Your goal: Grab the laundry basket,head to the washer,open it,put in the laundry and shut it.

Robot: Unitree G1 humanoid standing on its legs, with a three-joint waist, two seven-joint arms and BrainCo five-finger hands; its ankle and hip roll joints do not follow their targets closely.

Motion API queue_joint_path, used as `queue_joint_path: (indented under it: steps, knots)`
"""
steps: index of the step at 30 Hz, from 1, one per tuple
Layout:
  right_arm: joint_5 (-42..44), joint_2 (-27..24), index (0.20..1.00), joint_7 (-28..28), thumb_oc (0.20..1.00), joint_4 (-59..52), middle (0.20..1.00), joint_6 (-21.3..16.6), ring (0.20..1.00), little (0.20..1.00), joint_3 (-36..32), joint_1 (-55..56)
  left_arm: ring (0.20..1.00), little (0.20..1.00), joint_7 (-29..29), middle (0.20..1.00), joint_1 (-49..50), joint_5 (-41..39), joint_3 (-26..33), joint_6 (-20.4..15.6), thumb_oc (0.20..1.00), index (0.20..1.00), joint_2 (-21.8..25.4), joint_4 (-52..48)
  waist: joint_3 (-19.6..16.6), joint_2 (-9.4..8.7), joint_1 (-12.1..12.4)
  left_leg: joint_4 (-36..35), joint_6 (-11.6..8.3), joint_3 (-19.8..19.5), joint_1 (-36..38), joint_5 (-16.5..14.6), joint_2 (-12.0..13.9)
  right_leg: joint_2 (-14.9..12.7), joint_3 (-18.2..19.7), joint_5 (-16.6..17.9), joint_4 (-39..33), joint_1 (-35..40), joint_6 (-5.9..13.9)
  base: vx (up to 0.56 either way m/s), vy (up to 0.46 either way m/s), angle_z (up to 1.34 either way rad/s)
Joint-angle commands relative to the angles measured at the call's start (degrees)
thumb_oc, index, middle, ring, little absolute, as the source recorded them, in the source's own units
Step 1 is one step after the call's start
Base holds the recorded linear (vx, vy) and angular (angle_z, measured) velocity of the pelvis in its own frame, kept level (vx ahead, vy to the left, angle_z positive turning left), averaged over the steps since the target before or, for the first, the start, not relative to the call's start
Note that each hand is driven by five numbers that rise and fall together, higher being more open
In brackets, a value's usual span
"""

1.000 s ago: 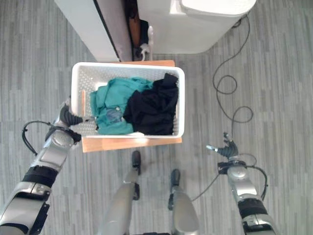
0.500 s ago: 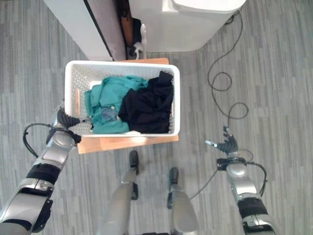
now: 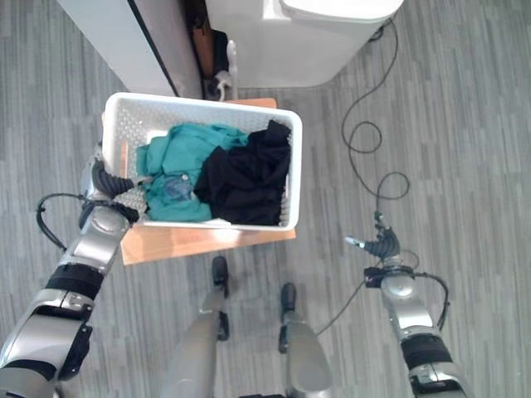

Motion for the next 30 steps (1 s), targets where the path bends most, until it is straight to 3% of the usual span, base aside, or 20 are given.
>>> queue_joint_path:
  steps: [1,13,20,30]
  knots:
    - [0.4,-1.9,1.0,-1.2,1.0,-3.0,1.0,-2.8,1.0,1.0,-0.5,2.3,1.0,1.0,1.7,1.0,-3.5,-0.1,1.3,-1.3,1.0,1.0,-0.2,3.6,-2.6,-0.36,-0.1,8.6,-2.37,-3.2,-1.5,-11.2,2.5,-4.7,0.8,8.0,-1.9,-6.6,1.02,0.01,-0.017,-0.04]
    - [0.6,-3.3,1.0,-3.8,1.0,-7.6,1.0,-2.6,1.0,1.0,0.6,-4.6,1.0,1.0,0.8,1.0,-5.5,-2.3,-1.3,-0.6,1.0,1.0,-1.6,8.3,-1.8,-0.93,0.5,10.4,-1.87,-2.6,-2.4,-12.2,2.9,-4.3,1.8,8.5,-1.5,-7.9,1.31,0.0,-0.005,-0.08]
    - [0.2,-2.6,1.0,-7.1,1.0,-7.3,1.0,0.1,1.0,1.0,3.5,-12.2,1.0,1.0,1.7,1.0,-5.5,-3.5,-3.1,-0.5,1.0,1.0,-3.3,5.1,-1.6,-0.67,1.7,11.1,-1.99,-2.9,-2.7,-12.4,2.7,-4.5,1.4,8.7,-1.7,-7.6,1.11,0.0,0.0,-0.01]
    - [-5.3,0.7,1.0,-9.7,1.0,1.3,1.0,5.9,1.0,1.0,9.7,-22.8,1.0,1.0,2.7,1.0,-7.6,-2.5,-5.2,0.5,1.0,1.0,-3.9,1.9,-1.4,-0.11,3.6,10.7,-2.08,-3.9,-3.5,-12.0,2.2,-4.7,0.2,8.7,-2.1,-7.2,0.86,0.0,0.003,0.02]
